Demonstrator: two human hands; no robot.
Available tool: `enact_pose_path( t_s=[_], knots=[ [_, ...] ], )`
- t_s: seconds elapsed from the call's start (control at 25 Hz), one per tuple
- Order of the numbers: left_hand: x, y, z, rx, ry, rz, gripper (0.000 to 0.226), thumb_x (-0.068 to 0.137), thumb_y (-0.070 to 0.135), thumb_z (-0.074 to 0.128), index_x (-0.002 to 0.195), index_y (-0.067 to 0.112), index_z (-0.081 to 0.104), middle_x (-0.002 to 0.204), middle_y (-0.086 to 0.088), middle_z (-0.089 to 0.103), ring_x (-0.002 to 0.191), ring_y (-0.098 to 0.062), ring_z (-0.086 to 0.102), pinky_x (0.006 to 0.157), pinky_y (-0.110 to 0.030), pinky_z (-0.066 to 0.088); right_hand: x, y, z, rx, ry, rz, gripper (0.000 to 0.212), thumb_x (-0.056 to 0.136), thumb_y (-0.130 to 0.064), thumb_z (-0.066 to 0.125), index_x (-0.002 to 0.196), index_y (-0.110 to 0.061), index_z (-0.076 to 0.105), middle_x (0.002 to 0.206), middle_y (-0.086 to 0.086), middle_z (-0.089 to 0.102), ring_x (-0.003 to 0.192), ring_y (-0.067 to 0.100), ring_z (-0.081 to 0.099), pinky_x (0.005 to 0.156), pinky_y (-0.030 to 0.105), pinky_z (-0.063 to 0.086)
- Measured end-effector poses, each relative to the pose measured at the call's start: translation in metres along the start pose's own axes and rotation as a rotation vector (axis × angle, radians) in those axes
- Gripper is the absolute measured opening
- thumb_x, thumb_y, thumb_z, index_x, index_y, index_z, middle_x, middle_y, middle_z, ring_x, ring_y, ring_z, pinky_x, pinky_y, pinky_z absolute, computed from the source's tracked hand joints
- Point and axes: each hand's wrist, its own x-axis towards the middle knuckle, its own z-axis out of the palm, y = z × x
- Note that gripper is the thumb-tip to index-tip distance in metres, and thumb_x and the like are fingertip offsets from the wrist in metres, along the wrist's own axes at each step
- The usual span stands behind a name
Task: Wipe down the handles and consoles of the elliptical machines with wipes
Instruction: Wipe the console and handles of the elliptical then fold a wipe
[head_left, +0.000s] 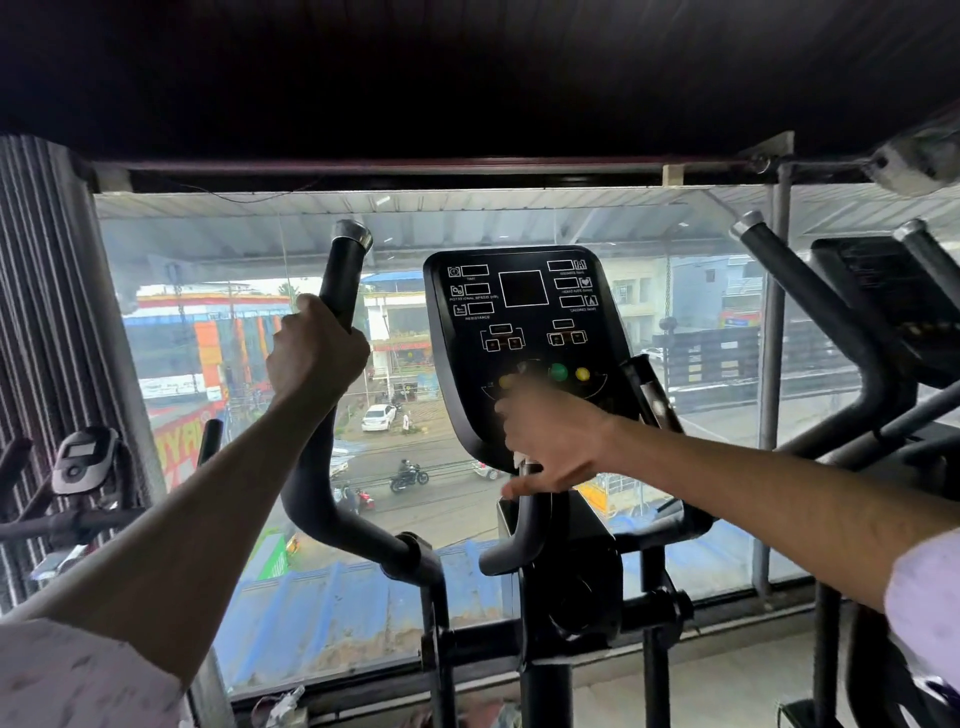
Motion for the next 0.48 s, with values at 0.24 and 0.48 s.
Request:
enact_pose_path(
  t_s=[0.24,0.48],
  knots=[
    [-0.002,0.001,0.001,0.003,0.012,0.002,0.034,0.087,0.017,0.055,0.117,0.002,0.048,0.107,-0.020,0.062,0.100,-0.042,0.059,0.074,-0.043,0.042,-0.023,0.021,0.002,0.016,0.109,0.040,0.087,0.092,-0.080,0.017,0.141,-0.018,0.053,0.149,0.001,0.051,0.154,0.022,0.015,0.121,0.057,-0.009],
    [-0.001,-0.002,0.001,-0.013,-0.002,0.004,0.035,0.086,0.019,0.056,0.115,0.002,0.049,0.104,-0.019,0.063,0.095,-0.042,0.061,0.071,-0.043,0.043,-0.022,-0.021,0.011,0.078,0.134,-0.008,0.088,0.093,-0.080,0.015,0.123,-0.014,0.065,0.131,0.001,0.062,0.154,0.023,0.016,0.120,0.054,-0.015]
  ],
)
